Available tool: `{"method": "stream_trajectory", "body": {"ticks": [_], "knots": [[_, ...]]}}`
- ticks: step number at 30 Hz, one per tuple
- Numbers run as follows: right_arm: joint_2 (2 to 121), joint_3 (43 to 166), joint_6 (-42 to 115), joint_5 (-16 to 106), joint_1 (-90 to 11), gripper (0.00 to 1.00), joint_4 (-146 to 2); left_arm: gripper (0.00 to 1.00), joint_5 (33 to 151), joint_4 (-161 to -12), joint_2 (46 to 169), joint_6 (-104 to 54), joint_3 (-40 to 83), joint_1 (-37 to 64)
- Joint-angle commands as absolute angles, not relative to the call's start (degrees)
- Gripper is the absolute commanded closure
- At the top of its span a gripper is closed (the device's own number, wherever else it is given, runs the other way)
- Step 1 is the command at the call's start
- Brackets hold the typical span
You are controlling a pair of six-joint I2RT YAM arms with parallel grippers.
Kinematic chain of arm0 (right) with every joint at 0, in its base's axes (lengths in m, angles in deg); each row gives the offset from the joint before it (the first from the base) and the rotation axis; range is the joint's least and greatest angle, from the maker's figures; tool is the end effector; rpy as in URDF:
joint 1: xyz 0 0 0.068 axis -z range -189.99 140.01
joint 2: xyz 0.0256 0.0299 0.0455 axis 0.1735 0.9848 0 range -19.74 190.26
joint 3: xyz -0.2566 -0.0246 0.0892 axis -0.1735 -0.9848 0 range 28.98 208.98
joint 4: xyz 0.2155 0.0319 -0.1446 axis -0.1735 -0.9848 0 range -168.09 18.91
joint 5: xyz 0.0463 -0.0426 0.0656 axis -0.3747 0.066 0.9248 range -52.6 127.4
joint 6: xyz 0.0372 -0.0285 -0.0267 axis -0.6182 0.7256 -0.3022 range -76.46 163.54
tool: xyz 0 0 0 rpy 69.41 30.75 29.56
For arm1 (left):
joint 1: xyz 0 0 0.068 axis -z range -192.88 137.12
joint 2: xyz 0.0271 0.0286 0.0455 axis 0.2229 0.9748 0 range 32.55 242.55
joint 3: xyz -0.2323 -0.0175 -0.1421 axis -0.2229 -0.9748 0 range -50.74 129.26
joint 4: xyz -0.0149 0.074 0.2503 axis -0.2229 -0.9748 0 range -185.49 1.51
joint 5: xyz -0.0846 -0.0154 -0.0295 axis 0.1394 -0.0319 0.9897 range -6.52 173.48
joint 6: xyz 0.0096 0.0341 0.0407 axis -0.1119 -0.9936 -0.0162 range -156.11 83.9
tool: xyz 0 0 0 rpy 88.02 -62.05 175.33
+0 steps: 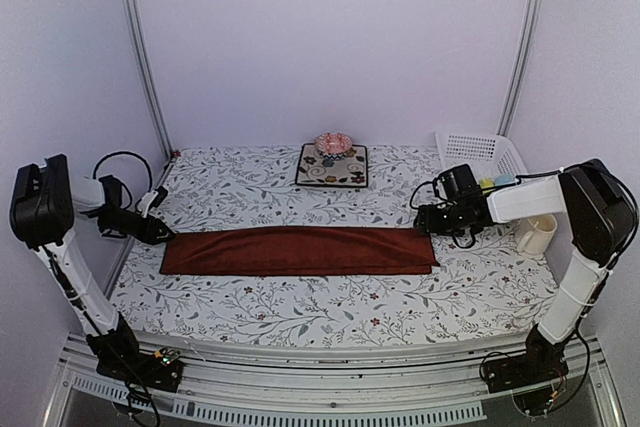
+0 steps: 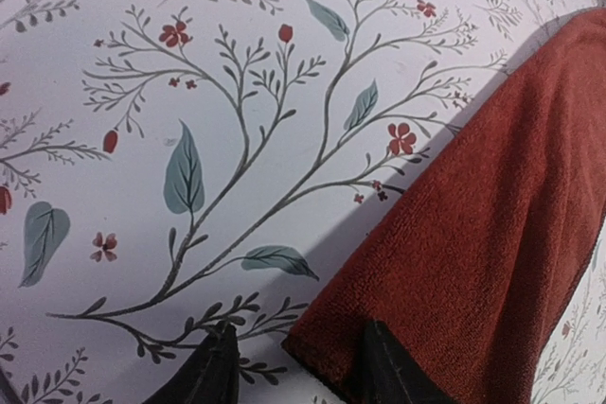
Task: Roll the towels
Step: Smooth out the towel at the center of the board.
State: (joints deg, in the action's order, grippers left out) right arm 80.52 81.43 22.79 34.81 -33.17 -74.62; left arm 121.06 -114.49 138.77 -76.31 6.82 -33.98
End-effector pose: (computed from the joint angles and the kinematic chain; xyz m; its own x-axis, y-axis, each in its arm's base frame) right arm 0.3173 0.1341 0.1464 -0.8015 0.0418 -0.5965 -0.0892 0.9781 0.1883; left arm 0.3135 0.0977 0.1242 -0.7742 0.2496 -0.5817 0.4779 0.8331 -0.2785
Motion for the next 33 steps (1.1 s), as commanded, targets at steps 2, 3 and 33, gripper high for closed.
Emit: {"method": "stream_trajectory", "body": {"ticks": [2, 3, 33], "knots": [[82.72, 81.46, 22.54, 36.48, -32.68, 0.26, -71.98, 0.6, 120.99, -115.39, 141.07, -75.21, 8.85, -33.63], [82.89, 81.38, 22.53, 36.71, -32.68, 0.27, -71.87, 0.63, 121.27, -115.83, 141.42, -75.15, 9.2, -33.61], [83.63, 80.91, 22.49, 37.81, -32.4, 0.29, -70.81, 1.0, 109.98, -109.51, 137.44, -70.65, 10.29, -32.0]]}}
